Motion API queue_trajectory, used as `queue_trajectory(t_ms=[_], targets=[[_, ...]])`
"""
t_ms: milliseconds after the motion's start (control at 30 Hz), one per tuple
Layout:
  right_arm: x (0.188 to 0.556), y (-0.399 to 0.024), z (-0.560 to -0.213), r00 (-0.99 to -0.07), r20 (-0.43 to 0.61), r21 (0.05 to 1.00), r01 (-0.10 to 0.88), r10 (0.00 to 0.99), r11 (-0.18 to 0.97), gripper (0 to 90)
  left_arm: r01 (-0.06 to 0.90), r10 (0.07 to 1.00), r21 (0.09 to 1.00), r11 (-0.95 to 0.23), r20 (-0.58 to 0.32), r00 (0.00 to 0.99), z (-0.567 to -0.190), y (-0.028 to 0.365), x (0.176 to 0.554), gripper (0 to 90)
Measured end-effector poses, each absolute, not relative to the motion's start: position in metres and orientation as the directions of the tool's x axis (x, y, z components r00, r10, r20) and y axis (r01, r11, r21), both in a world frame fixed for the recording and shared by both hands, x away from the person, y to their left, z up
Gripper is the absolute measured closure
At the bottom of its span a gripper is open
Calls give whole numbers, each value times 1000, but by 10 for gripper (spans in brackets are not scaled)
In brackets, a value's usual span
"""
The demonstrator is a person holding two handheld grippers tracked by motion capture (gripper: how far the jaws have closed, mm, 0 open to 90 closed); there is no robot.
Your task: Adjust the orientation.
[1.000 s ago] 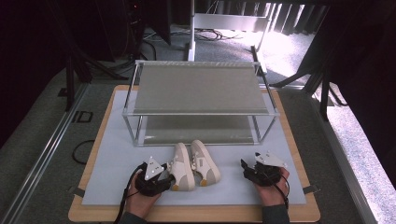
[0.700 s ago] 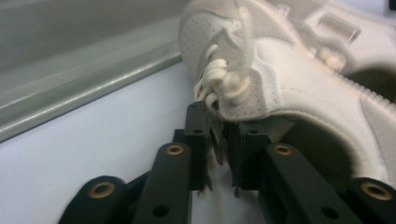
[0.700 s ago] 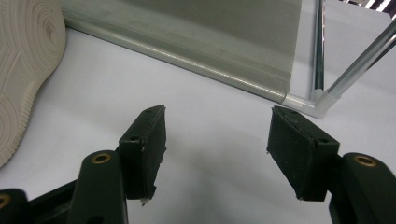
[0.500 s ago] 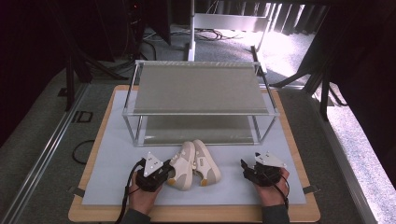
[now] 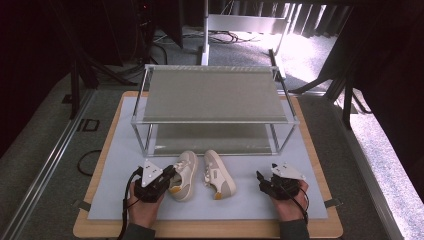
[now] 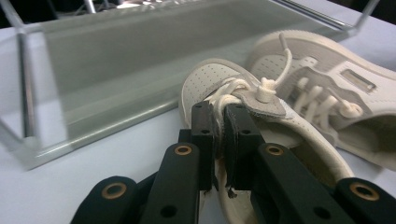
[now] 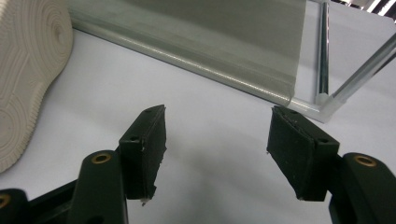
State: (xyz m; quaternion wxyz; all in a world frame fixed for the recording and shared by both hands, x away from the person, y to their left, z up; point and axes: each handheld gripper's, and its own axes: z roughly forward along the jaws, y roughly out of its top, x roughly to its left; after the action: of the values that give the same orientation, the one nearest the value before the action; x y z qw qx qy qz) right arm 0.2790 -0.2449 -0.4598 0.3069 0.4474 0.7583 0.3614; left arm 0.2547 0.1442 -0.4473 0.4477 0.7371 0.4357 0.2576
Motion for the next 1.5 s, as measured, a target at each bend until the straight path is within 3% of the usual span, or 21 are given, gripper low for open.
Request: queue_trajectory(t_ms=[467,533,600,700,1500], targets=[[277,-234,-456,-441,-146,827,436,885,354,371,414,851,860,-297,42,523,-445,129,257,789],[276,-231,-455,-450,-143,830,431,881,355,371,415,838,868,-274,4,546,-445,128,258,730],[275,-228,-453,-459,-140,832,426,878,355,371,423,836,859,-288,10,548,-446,124,259,592],[274,-221,-450,-482,-133,837,414,866,359,371,423,829,865,-268,-17,559,-447,124,260,520],[266,-162,-434,-638,-109,850,337,762,405,371,400,828,895,-199,-65,557,-434,139,257,477]])
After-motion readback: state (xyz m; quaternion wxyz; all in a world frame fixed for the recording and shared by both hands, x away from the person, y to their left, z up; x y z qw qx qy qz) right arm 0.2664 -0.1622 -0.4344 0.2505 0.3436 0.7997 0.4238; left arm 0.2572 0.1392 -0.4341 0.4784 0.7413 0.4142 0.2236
